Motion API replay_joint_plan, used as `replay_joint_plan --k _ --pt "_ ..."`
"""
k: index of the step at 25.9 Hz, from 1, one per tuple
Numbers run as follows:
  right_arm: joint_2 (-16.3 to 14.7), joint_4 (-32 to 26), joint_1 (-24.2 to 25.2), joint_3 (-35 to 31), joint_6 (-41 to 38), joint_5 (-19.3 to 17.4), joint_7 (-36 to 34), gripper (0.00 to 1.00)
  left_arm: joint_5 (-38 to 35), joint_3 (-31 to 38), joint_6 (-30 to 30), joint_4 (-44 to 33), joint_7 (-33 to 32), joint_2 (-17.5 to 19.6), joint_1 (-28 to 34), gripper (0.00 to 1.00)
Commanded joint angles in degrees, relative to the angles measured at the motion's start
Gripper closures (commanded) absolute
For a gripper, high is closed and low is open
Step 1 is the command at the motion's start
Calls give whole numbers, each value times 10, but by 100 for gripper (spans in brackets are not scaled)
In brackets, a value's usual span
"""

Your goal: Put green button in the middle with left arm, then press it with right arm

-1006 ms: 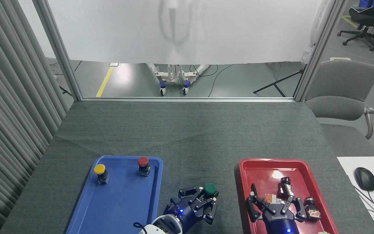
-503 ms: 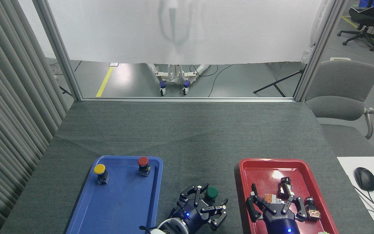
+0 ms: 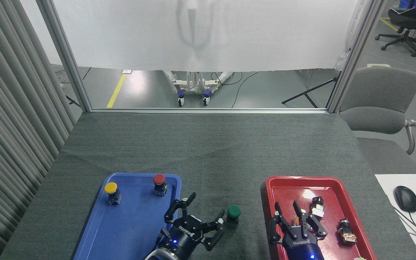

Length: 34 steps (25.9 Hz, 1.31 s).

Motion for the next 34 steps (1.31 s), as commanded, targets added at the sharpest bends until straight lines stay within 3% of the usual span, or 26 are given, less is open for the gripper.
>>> replay_joint_plan --k 1,2,8,13,23,26,34 --pt "-1 6 0 32 -3 5 -1 95 1 93 22 -86 3 37 76 0" --pt "-1 8 -1 40 -3 8 -1 99 1 117 25 -104 0 47 94 0" --pt "6 39 -27 66 0 27 -1 100 32 192 20 -115 -8 61 122 0" --pt "9 92 -64 90 3 29 -1 100 53 251 12 -116 -7 43 148 0" --pt "28 110 -71 134 11 31 2 100 52 260 13 -129 -1 58 161 0" --pt "29 142 -72 138 25 36 2 100 52 260 11 -130 3 57 161 0" --pt "29 173 -72 138 40 36 1 100 52 265 53 -135 2 61 153 0"
